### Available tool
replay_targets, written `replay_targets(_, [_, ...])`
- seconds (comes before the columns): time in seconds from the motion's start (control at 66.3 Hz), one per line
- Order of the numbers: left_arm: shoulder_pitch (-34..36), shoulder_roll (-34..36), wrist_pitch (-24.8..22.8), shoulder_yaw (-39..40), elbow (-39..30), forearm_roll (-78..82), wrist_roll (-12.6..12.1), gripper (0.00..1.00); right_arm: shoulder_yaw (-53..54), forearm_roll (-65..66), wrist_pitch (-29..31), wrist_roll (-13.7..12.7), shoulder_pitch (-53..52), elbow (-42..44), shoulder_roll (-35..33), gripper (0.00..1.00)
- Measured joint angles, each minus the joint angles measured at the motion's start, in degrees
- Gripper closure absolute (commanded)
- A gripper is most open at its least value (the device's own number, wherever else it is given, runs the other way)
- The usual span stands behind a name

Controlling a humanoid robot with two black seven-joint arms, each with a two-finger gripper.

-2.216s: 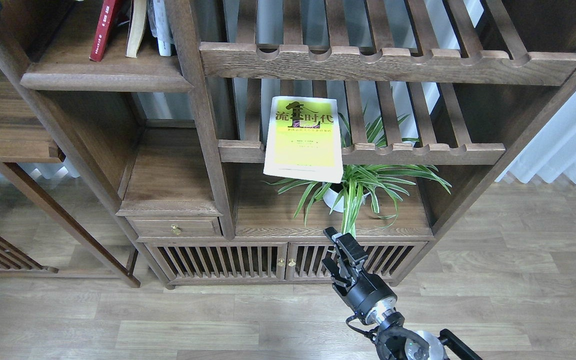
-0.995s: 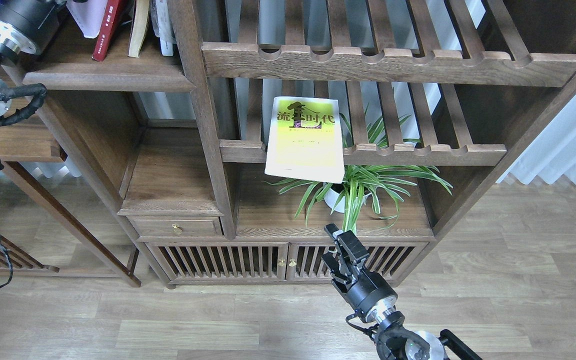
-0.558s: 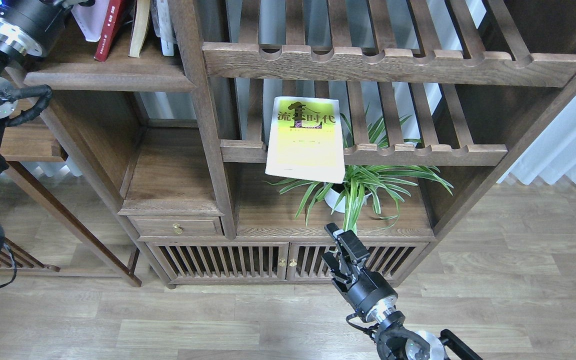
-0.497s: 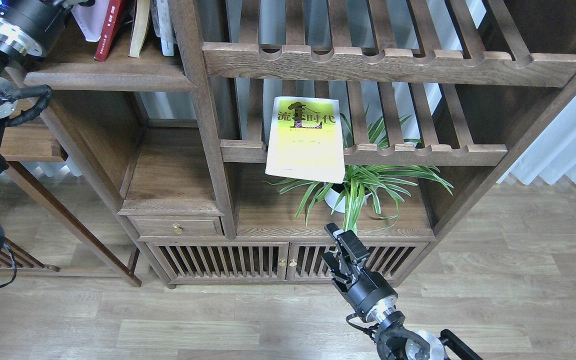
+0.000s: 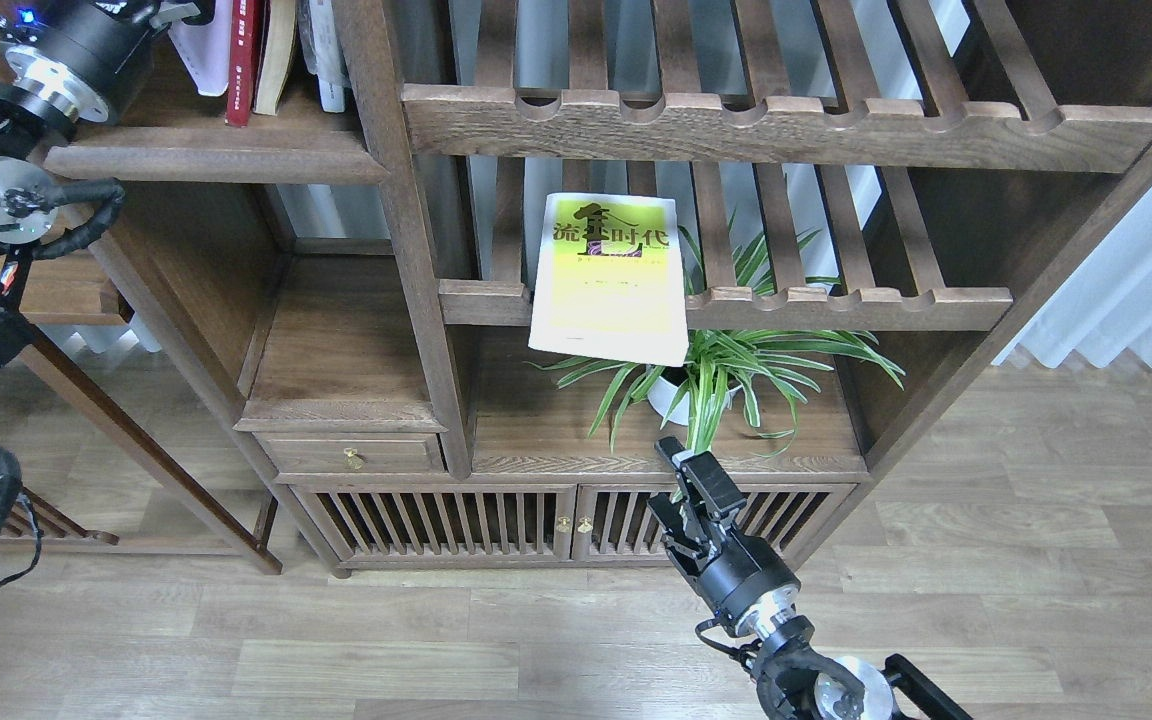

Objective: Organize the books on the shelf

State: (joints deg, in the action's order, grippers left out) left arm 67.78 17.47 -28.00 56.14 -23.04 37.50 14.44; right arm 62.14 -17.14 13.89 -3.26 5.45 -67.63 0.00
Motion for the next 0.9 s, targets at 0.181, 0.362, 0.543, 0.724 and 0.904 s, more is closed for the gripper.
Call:
replay_targets(0.181, [0.37,0.26,0.00,-0.67,0.02,0.02,-0.02,0.94,0.00,0.00,0.00,0.00,0.00,-0.05,0.00,0.01])
replay_targets(0.362, [0.39,0.35,0.00,-0.77,0.02,-0.03,0.18,0.88,0.00,0.00,0.00,0.00,0.00,-0.05,0.00,0.01])
replay_targets(0.543, [0.39,0.19,0.00,-0.74,0.09,-0.13,0.54,0.79,0.00,0.00,0.00,0.00,0.00,-0.05,0.00,0.01])
replay_targets(0.724, [0.37,-0.27,0.00,-0.65,0.36,-0.18,0.83,0.74,0.00,0.00,0.00,0.00,0.00,-0.05,0.00,0.01])
replay_targets(0.904, [0.34,-0.62,0.00,-0.59,0.83,-0.20,0.86,0.63,0.00,0.00,0.00,0.01,0.00,-0.05,0.00,0.01])
